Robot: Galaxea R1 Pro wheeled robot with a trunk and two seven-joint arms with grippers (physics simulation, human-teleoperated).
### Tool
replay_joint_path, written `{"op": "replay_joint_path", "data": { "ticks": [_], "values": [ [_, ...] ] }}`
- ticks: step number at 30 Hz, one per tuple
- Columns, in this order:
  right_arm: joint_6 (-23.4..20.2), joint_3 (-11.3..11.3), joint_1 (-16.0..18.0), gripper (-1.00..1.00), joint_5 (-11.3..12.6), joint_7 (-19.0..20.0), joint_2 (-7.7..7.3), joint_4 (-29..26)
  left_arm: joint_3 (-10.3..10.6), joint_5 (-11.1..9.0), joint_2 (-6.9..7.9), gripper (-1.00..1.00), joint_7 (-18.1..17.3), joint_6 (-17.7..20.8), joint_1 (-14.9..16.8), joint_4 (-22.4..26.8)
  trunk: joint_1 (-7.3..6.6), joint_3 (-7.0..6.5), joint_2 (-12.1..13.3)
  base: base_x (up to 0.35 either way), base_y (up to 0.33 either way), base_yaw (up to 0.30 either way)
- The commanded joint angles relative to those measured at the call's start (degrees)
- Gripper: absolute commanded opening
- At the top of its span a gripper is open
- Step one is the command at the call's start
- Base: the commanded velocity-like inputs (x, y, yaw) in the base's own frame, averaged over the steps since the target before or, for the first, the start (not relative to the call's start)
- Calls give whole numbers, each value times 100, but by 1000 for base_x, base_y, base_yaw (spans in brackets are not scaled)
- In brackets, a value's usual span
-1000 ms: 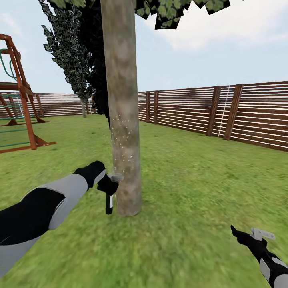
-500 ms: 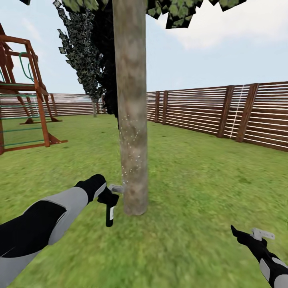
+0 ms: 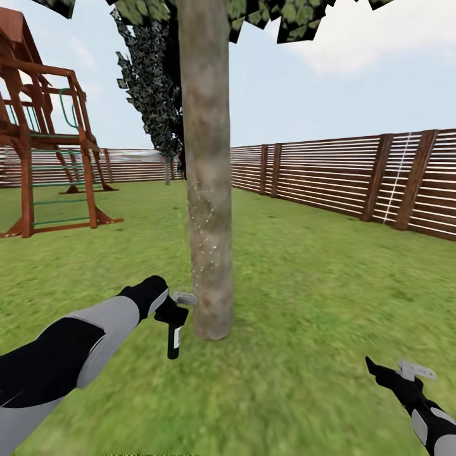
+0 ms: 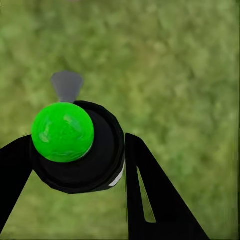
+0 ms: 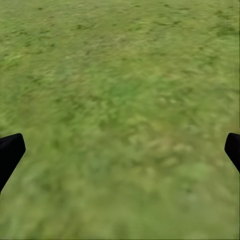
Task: In the garden, pick up the pesticide atomizer on the floor and spray pesticide onto both trees until each tree trunk is fully covered.
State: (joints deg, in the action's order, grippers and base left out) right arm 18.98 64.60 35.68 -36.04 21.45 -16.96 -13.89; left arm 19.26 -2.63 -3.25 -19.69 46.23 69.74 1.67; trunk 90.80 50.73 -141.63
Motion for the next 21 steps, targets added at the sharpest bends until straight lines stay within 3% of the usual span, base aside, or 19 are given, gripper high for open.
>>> {"op": "replay_joint_path", "data": {
  "ticks": [1, 13, 21],
  "values": [
    [0, 0, 0, 100, 0, 0, 0, 0, -1, -4, 0, -100, 0, 0, 2, 0, 0, 0, 0, 0, -324, 257],
    [0, 0, 0, 100, 0, 0, 0, 0, -1, -1, 0, -100, 0, 0, 0, 1, 0, 0, 0, 0, -323, 52],
    [0, 0, 0, 100, 0, 0, 0, 0, -9, -3, 0, -100, -2, 15, -2, -8, 0, 0, 0, 0, -254, 184]
  ]
}}
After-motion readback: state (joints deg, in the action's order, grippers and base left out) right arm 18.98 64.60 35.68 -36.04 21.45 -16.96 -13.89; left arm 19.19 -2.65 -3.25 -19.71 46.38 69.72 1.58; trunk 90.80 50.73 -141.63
